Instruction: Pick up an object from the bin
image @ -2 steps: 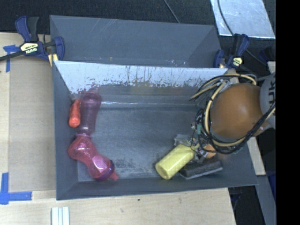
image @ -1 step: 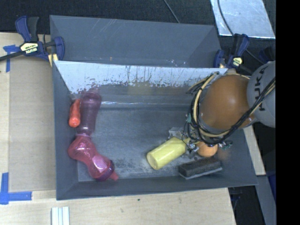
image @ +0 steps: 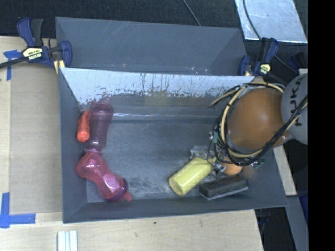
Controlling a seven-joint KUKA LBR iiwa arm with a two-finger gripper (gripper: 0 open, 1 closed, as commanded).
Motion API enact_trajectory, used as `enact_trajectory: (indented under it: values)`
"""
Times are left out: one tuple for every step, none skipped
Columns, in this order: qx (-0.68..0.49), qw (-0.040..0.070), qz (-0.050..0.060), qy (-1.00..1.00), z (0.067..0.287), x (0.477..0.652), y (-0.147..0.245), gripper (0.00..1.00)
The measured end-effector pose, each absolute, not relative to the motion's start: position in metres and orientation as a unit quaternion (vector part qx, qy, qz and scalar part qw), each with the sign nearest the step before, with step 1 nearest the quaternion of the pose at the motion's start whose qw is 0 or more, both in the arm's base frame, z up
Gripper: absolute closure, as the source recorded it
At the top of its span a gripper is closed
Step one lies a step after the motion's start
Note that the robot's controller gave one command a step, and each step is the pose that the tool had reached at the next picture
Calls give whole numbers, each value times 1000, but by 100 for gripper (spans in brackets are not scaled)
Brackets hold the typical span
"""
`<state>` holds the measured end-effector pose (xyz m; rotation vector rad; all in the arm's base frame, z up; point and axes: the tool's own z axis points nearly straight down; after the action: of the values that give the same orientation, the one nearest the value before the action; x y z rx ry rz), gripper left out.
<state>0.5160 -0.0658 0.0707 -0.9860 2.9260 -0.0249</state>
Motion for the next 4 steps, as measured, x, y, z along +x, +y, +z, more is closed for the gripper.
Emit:
enact_trajectory:
  values:
    - [-375, 29, -11, 927, 106, 540, -76, 100]
    - [-359, 23, -8, 933, 71, 519, -67, 100]
    - [-356, 27, -9, 934, 177, 524, -74, 100]
    - [-370, 23, -7, 929, 94, 515, -74, 100]
